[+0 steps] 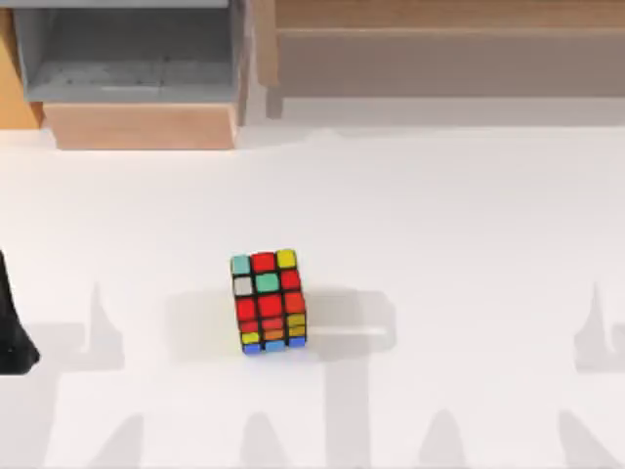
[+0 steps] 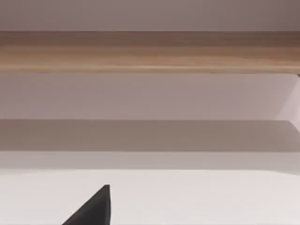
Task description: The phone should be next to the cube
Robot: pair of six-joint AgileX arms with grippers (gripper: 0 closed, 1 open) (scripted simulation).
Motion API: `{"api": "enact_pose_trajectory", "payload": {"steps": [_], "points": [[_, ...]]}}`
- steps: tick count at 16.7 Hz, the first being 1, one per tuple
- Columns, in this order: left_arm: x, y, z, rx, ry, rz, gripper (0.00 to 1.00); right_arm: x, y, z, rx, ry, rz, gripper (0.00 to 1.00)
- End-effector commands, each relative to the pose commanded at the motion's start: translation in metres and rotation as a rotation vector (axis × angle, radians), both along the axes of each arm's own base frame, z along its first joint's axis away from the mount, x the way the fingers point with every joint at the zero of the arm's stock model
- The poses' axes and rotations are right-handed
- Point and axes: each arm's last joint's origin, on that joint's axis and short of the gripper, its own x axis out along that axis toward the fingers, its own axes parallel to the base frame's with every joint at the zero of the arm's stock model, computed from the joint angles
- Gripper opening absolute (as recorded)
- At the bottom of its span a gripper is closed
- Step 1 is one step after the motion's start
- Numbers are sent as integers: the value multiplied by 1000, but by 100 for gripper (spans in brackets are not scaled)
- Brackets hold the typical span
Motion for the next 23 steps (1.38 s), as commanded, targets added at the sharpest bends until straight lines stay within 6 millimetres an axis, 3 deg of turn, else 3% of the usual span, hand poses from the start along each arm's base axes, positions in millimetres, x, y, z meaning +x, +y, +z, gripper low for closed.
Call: {"api": "enact_pose_trajectory", "payload": {"steps": [4,7,15,23], "points": [[0,0,0,0,0,0,100,1,0,4,-16,25,-1,100],[0,0,0,0,0,0,100,5,-3,12,-74,151,-18,100],[0,0,0,0,0,0,100,52,-23,24,-269,817,11,100],[0,0,0,0,0,0,100,108,-54,-1,-306,1385,211,100]]}}
